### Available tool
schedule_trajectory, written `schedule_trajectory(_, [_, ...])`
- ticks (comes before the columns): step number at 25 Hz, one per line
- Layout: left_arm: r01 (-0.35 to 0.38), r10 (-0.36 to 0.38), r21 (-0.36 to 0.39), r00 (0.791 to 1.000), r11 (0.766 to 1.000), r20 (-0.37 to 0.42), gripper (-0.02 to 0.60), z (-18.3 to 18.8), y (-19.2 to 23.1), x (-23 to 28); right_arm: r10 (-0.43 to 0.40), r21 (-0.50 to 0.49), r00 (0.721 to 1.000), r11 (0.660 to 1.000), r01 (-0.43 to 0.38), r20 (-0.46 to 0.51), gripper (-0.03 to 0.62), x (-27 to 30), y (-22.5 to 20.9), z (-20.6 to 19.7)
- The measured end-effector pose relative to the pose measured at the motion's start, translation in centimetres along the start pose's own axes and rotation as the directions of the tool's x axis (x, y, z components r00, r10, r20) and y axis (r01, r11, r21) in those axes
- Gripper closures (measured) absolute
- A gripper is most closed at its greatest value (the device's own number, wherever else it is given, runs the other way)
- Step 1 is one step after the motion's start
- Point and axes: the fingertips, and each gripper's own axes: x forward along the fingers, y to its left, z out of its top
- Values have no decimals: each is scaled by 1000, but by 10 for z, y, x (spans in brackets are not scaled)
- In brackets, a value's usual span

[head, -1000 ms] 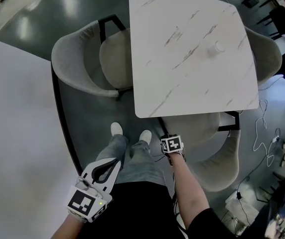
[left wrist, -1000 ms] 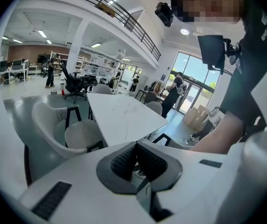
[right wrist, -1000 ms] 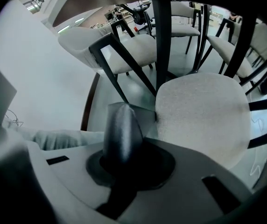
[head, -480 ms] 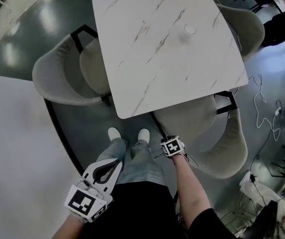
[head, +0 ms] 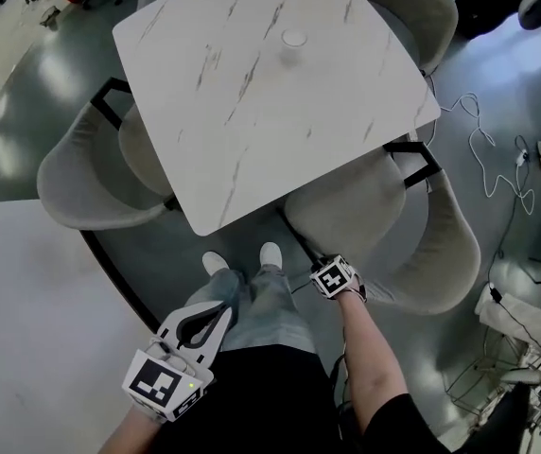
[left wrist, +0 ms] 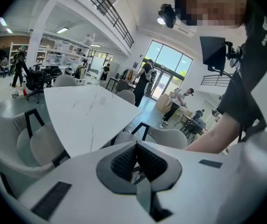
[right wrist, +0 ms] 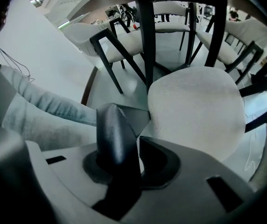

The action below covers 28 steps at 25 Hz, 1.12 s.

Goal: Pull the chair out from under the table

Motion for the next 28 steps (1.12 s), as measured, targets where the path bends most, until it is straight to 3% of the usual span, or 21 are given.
schedule_trajectory(19, [206, -187, 122, 971, 971, -146, 577, -2, -46, 43, 6, 80, 999, 997, -2, -45, 453, -17, 8, -112])
schedule_trajectory(28, [315, -275, 154, 933, 937, -233, 577, -15, -73, 55, -18, 203, 1000, 979, 21, -17, 445, -20, 27, -162])
